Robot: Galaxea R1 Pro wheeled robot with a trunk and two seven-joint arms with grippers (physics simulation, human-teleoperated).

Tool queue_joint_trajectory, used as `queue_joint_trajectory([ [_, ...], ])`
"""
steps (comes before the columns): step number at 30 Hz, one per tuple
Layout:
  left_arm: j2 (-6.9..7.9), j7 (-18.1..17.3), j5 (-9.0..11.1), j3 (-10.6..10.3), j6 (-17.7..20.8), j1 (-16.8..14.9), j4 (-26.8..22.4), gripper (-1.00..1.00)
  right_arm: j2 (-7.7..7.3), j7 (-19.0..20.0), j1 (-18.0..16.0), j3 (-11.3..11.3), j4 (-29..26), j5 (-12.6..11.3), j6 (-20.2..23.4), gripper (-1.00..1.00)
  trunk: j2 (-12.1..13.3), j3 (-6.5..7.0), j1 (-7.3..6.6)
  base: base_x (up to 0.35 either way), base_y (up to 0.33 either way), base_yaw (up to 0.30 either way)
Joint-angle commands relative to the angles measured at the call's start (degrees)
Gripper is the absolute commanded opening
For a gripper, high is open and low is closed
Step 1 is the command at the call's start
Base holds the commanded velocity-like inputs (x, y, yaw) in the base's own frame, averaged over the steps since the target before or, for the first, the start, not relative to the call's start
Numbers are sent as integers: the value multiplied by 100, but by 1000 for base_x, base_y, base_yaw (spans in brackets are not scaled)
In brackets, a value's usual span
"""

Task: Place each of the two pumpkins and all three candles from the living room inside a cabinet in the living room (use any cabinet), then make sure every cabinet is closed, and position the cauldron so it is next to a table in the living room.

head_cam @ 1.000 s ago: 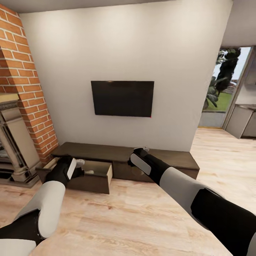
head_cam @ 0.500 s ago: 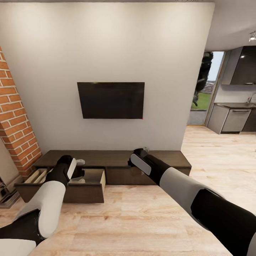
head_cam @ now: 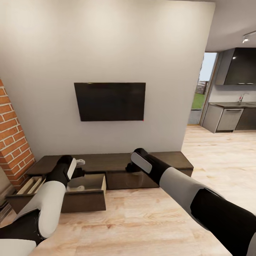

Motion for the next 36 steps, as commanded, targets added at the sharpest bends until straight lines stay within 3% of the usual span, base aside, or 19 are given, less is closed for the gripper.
queue_joint_trajectory([
  [1,-4,-31,-56,35,25,-6,-6,100,72,-64,-93,36,41,-214,302,-100,-14,-12,6,183,297,-1],
  [4,3,-40,-56,40,43,-6,-6,100,72,-73,-236,46,26,-274,406,-100,-14,-12,6,177,298,0],
  [7,6,-41,-59,43,53,-6,-6,100,72,-103,-260,71,32,-79,386,-100,-14,-12,6,162,304,0],
  [10,7,-41,-58,44,55,-6,-6,100,72,-127,-267,91,318,248,-129,-100,-14,-12,6,147,310,0],
  [12,5,-41,-59,44,55,-6,-2,100,72,-111,-268,98,626,315,-368,-100,-14,-12,6,138,314,0],
  [16,-1,-35,-51,48,28,-6,192,100,72,-91,-267,89,945,340,-642,-100,-14,-12,6,134,315,0],
  [20,-2,-29,-51,50,16,-6,271,100,72,-86,-244,92,998,331,-1185,-100,-14,-12,6,131,316,0],
  [23,-2,-24,-55,50,15,-6,282,100,72,-85,-235,94,1005,326,-1334,-100,-14,-12,6,124,317,0],
  [36,-3,-41,-47,53,14,-6,284,100,72,-85,-222,92,1006,325,-1396,-100,-14,-12,6,42,322,0],
])
